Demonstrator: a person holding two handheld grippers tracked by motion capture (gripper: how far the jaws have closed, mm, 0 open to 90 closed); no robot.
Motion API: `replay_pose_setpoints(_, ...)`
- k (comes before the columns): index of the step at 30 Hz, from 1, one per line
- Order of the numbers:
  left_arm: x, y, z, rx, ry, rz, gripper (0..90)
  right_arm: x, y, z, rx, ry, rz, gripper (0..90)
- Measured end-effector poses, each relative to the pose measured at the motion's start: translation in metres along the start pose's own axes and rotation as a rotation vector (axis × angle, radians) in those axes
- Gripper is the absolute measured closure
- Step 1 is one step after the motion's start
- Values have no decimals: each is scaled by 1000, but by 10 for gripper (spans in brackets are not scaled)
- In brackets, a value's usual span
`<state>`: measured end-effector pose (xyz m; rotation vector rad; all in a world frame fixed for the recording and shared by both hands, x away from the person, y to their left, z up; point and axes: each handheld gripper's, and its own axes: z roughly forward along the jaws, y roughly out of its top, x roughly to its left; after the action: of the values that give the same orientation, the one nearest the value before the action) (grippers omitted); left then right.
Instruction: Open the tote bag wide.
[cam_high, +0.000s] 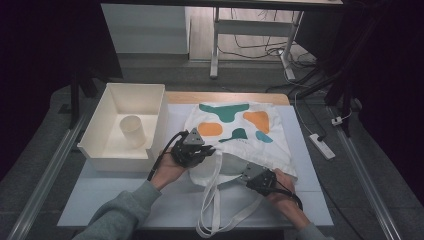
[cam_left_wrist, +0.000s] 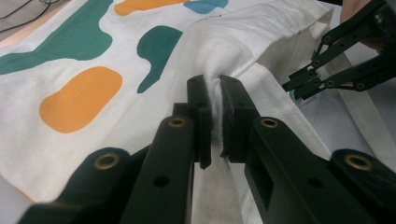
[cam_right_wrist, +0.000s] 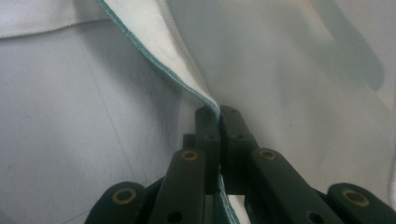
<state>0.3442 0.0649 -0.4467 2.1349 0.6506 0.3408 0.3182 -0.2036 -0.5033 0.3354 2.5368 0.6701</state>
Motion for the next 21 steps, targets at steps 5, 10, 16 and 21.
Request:
replay_pose_setpoints(5, 3, 0, -4, -16, 11, -14, 838, -1, -2, -15, -74, 34, 59, 878)
replay_pose_setpoints(10, 8, 2, -12, -50, 22, -33, 840, 9, -3, -29, -116, 112, 83, 878)
replay_pose_setpoints(16, 9, 7, -16, -74, 36, -30, 843, 25, 4, -52, -156, 150, 57, 879)
replay_pose_setpoints(21, 12, 13, -19, -102, 50, -41, 845, 46, 12, -68, -183, 224, 20, 880)
